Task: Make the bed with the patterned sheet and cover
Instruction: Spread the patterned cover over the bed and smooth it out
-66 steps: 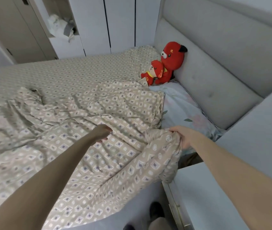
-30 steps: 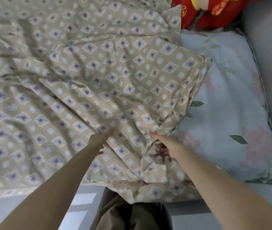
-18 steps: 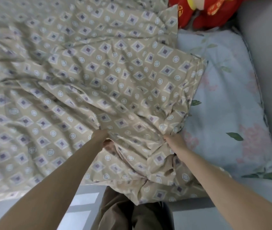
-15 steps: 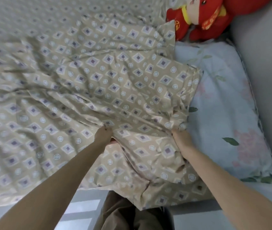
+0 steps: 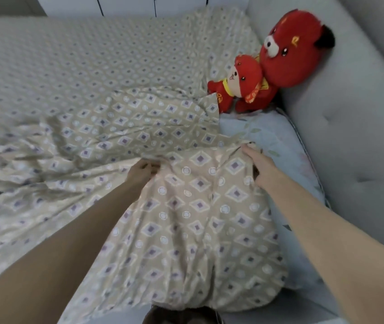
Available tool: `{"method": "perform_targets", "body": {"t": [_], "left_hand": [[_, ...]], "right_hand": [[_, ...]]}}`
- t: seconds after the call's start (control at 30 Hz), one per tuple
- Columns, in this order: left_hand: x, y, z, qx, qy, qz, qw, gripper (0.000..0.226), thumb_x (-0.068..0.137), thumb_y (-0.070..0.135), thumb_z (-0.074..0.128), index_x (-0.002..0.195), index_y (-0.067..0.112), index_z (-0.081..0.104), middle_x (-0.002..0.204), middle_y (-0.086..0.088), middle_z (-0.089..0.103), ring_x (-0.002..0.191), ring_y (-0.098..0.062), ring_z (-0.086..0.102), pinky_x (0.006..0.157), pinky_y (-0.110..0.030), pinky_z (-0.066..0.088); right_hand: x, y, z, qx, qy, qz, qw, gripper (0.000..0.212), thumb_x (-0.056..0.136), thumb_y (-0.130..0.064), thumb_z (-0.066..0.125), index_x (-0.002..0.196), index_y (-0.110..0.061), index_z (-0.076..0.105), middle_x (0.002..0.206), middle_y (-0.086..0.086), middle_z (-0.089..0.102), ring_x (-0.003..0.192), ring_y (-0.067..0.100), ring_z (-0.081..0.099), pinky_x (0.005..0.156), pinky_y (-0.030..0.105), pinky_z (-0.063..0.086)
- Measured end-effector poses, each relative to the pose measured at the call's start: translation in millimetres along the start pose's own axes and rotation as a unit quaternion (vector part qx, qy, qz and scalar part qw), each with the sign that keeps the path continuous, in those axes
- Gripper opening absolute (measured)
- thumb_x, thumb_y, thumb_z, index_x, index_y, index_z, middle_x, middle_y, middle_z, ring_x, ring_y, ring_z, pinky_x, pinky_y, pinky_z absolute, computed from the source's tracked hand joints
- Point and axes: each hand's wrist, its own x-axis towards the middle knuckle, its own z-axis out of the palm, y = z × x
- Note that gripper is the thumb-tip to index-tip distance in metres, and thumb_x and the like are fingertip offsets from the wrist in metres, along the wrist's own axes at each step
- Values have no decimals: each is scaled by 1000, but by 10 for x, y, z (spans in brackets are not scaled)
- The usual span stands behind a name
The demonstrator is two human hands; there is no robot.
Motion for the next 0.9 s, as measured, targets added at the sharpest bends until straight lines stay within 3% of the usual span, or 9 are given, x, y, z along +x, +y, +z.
{"method": "perform_targets", "body": {"t": [0.07, 0.13, 0.27, 0.43, 0.53, 0.6, 0.73, 0.83, 0.9], "left_hand": [[-16, -88, 42, 27, -70, -30, 997, 38, 101, 15, 38, 137, 23, 46, 147, 1, 38, 114, -18, 48, 94, -36, 38], [-78, -200, 119, 41, -125, -67, 989, 44, 101, 19, 41, 144, 28, 36, 153, 0, 28, 137, -25, 31, 108, -44, 27], [-231, -486, 254, 83, -150, -66, 983, 43, 100, 16, 43, 142, 24, 40, 151, -2, 33, 139, -24, 30, 110, -45, 26], [-361, -755, 398, 135, -166, -61, 975, 44, 100, 13, 41, 143, 20, 39, 150, -2, 35, 137, -23, 33, 103, -38, 32], [-442, -850, 541, 150, -168, -65, 972, 43, 100, 13, 40, 142, 20, 41, 148, -3, 37, 135, -24, 35, 103, -38, 33], [-512, -867, 654, 158, -169, -68, 970, 43, 99, 11, 41, 141, 19, 42, 147, -5, 39, 134, -25, 37, 102, -38, 34], [-705, -825, 903, 188, -183, -52, 964, 44, 98, 9, 40, 140, 18, 42, 146, -6, 39, 131, -25, 39, 94, -34, 36], [-873, -799, 1097, 221, -208, -35, 952, 46, 97, 8, 40, 142, 17, 41, 151, -6, 33, 135, -24, 36, 103, -35, 33], [-981, -802, 1230, 242, -227, -24, 943, 45, 98, 8, 40, 142, 17, 41, 151, -7, 34, 136, -26, 35, 106, -35, 32]], "right_hand": [[39, 165, -112, -82, 13, -21, 996, 64, 82, -32, 73, 134, -4, 49, 124, 8, 60, 118, 29, 56, 90, 26, 41], [60, 434, -281, -162, 45, -24, 985, 71, 87, -36, 66, 143, -3, 36, 136, 7, 47, 129, 27, 44, 95, 28, 36], [126, 1118, -801, -343, 60, 61, 936, 90, 80, -40, 73, 147, -6, 23, 150, 12, 33, 134, 31, 37, 107, 37, 36], [-1, 1703, -1361, -496, 33, 154, 854, 91, 75, -42, 73, 143, -7, 24, 142, 12, 39, 128, 31, 41, 103, 35, 39], [-69, 1833, -1427, -486, -12, 134, 863, 35, 76, -33, 71, 100, -15, 54, 99, 4, 56, 90, 20, 57, 78, 28, 44], [-103, 1880, -1405, -469, -32, 112, 876, 21, 77, -26, 69, 90, -16, 56, 91, 2, 58, 84, 18, 57, 73, 27, 48], [-252, 1836, -1492, -444, -53, 85, 890, 28, 87, -13, 55, 115, -8, 56, 111, 9, 60, 97, 24, 57, 74, 26, 47], [-414, 1853, -1828, -440, -11, 78, 895, 51, 94, -21, 49, 140, -5, 33, 135, 12, 48, 120, 31, 49, 89, 30, 42], [-538, 1910, -2132, -444, 37, 64, 893, 57, 94, -27, 51, 141, -5, 27, 135, 12, 46, 121, 32, 48, 88, 32, 41]]}}
